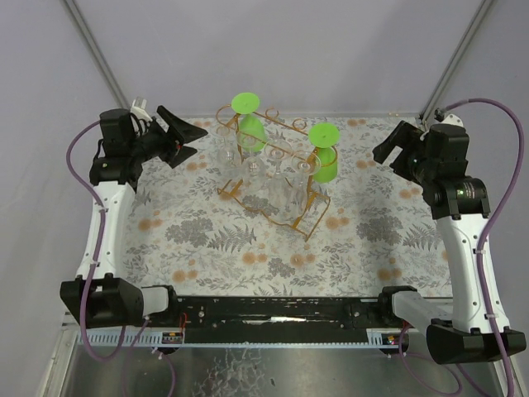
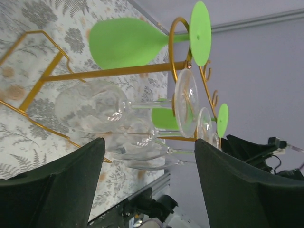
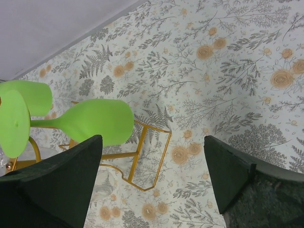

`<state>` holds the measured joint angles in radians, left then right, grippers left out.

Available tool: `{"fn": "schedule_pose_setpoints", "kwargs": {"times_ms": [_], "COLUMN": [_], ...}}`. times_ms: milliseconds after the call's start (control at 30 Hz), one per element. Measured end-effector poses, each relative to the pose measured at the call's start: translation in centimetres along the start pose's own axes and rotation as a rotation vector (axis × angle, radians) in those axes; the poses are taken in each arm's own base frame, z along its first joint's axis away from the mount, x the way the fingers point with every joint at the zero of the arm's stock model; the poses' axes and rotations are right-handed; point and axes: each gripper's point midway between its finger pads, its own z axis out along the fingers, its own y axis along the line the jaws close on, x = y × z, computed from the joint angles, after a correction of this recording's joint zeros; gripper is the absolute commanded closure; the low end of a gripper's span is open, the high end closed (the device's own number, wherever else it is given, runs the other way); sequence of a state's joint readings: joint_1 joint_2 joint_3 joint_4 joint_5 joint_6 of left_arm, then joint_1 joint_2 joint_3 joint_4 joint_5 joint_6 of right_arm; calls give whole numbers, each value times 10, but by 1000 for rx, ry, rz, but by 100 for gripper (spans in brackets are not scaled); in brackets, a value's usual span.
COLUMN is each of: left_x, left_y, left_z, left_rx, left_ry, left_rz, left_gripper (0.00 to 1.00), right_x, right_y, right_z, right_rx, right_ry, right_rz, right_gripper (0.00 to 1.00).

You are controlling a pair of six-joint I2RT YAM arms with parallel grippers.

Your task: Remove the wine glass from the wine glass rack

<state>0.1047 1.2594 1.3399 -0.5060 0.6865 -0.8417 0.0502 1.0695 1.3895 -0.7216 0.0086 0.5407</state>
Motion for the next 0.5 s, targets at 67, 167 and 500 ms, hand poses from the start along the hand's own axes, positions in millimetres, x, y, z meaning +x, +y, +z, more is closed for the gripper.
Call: {"fn": "schedule_pose_setpoints", "kwargs": {"times_ms": [67, 167, 500], "left_x": [3, 6, -2], "left_y": [-4, -10, -11], "left_z": [2, 5, 23], "left_rx": [27, 63, 110], "left_ry": [31, 70, 124], "left_rz": [-26, -50, -104], "left_gripper": [31, 38, 51], "right_x": [3, 6, 5], "right_y": [-1, -2, -2], "right_z": [-2, -5, -8], "right_rx": [-1, -3, -4], "right_ry": [2, 1, -9], "right_rz": [10, 17, 17], "right_gripper": [6, 5, 2]}}
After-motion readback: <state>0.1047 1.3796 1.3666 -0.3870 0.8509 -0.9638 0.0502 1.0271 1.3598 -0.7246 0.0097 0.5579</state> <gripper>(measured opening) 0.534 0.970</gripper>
